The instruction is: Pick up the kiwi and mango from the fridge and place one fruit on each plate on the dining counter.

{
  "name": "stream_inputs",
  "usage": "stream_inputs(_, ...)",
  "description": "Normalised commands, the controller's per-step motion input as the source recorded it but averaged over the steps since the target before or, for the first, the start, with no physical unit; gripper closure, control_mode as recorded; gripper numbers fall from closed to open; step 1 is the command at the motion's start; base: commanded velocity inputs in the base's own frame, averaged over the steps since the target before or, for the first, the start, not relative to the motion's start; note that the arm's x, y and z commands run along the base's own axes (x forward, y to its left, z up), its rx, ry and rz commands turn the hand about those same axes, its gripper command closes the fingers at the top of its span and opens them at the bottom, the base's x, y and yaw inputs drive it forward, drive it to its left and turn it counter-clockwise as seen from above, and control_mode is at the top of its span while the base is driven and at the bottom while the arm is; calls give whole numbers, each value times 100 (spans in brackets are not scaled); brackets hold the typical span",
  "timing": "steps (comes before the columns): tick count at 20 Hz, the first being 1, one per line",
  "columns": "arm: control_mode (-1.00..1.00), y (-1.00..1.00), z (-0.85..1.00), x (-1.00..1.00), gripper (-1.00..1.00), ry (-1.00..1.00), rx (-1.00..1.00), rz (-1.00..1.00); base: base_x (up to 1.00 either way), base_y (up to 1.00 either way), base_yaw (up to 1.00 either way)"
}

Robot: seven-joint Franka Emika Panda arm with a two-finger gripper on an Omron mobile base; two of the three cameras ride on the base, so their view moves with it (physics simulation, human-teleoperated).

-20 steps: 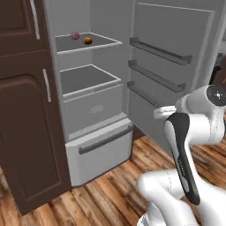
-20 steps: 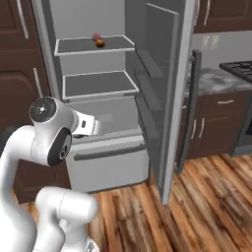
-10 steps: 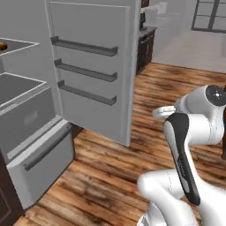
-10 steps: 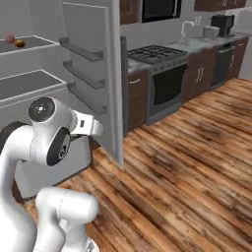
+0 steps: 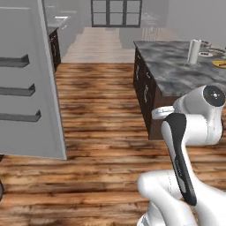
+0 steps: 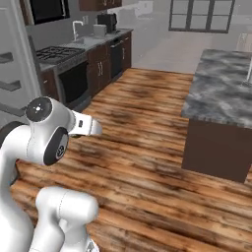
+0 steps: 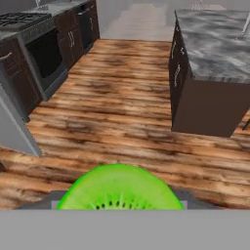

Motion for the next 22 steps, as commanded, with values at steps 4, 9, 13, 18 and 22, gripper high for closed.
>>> stream_inputs(4, 100, 0, 0, 0, 100, 0, 0, 0, 33, -100, -30)
stream_inputs(9, 100, 0, 0, 0, 100, 0, 0, 0, 36, -100, -13)
stream_inputs(13, 100, 0, 0, 0, 100, 0, 0, 0, 32, -100, -1)
stream_inputs(18, 100, 0, 0, 0, 100, 0, 0, 0, 32, -100, 0)
stream_inputs(22, 100, 0, 0, 0, 100, 0, 0, 0, 42, -100, 4)
